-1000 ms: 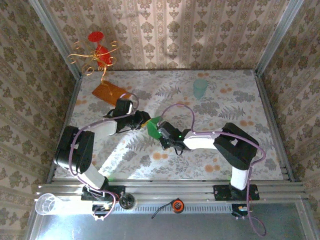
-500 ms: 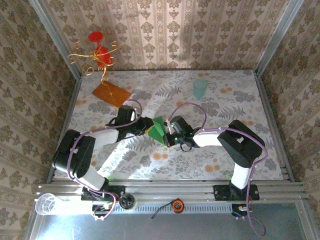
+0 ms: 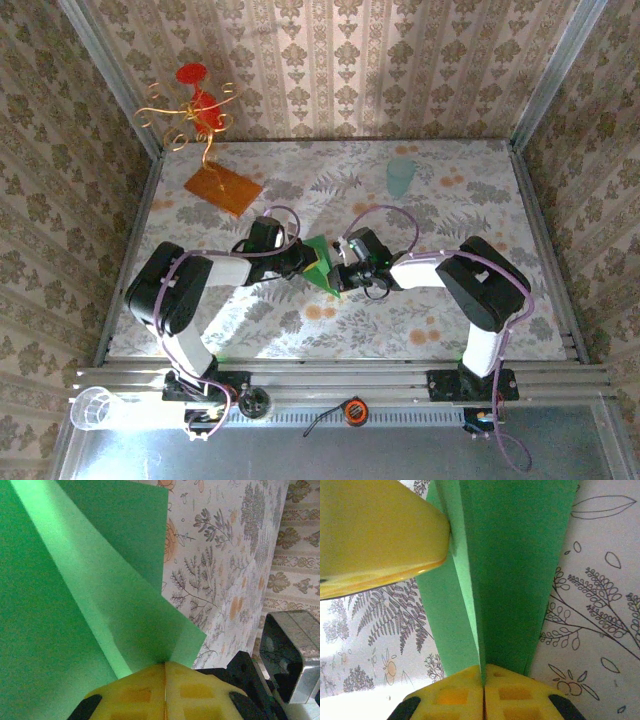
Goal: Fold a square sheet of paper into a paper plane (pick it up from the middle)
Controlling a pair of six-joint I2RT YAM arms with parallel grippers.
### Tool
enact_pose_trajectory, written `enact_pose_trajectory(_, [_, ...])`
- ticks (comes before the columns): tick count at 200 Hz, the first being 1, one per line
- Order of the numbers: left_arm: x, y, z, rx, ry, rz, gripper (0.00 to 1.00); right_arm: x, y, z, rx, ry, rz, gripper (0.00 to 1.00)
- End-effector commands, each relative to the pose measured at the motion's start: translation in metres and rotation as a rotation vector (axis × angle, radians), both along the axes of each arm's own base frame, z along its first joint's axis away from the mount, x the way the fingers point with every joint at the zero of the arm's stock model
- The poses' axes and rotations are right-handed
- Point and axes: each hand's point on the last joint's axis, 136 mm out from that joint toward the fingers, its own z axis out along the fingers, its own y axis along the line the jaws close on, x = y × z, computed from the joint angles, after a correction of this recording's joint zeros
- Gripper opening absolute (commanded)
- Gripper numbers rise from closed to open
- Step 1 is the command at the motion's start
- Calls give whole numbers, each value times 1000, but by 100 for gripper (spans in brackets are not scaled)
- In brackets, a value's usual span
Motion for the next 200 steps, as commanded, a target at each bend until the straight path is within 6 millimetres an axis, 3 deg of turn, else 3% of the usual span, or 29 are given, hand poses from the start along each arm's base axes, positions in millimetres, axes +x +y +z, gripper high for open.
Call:
enact_pose_trajectory(1, [8,-14,16,-66,-39,-34,10,-18,-9,-23,-42,130,-3,10])
enact_pose_trajectory(148, [14,-28,0,-79,-4,-77,6,-11,-18,-22,21,272,-94,12])
enact_pose_trajectory(200, [14,-28,-8,-62,17,-82,6,-12,-18,-2,69,301,-109,19])
